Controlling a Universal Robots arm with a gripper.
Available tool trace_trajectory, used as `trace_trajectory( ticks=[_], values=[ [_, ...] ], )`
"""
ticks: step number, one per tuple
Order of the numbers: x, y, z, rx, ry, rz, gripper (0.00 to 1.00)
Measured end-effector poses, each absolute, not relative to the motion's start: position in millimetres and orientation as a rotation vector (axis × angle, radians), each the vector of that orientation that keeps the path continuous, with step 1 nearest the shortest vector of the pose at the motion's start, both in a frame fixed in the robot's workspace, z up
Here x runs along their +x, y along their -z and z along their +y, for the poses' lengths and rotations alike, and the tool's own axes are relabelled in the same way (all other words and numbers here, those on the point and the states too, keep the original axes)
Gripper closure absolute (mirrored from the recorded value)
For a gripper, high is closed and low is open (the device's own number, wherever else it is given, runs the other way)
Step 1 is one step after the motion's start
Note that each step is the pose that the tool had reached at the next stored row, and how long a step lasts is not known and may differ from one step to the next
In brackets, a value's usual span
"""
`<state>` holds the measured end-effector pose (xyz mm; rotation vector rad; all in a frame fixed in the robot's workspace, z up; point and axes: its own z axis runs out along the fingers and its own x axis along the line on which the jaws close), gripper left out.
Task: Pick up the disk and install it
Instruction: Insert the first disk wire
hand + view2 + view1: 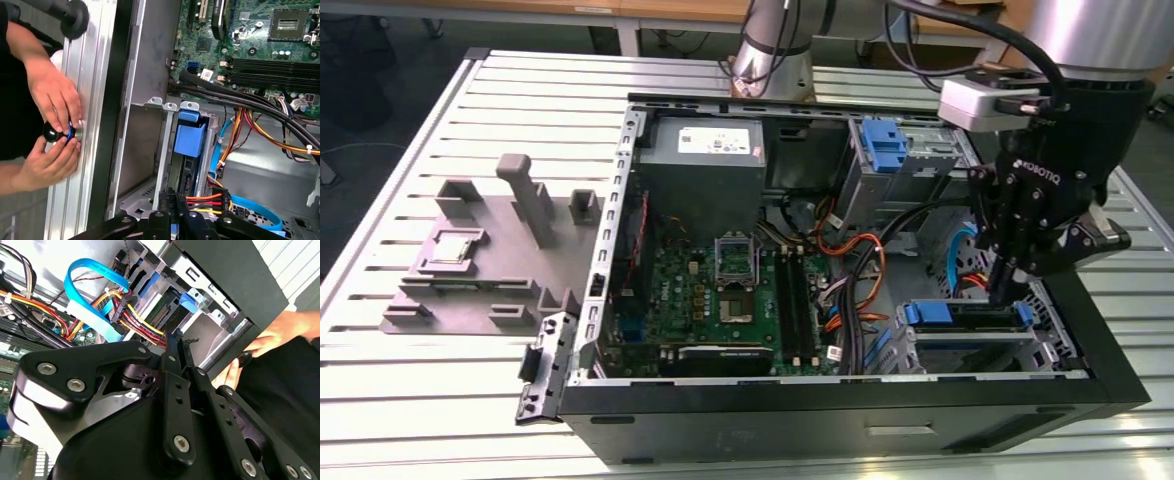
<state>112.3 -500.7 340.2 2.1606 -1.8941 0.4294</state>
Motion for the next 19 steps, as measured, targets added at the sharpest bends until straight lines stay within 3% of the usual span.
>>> trace_trajectory(
  ticks=[19],
  values=[
    [123.9,-335.9,-499.7,2.103,-0.397,-1.965,0.84]
  ],
)
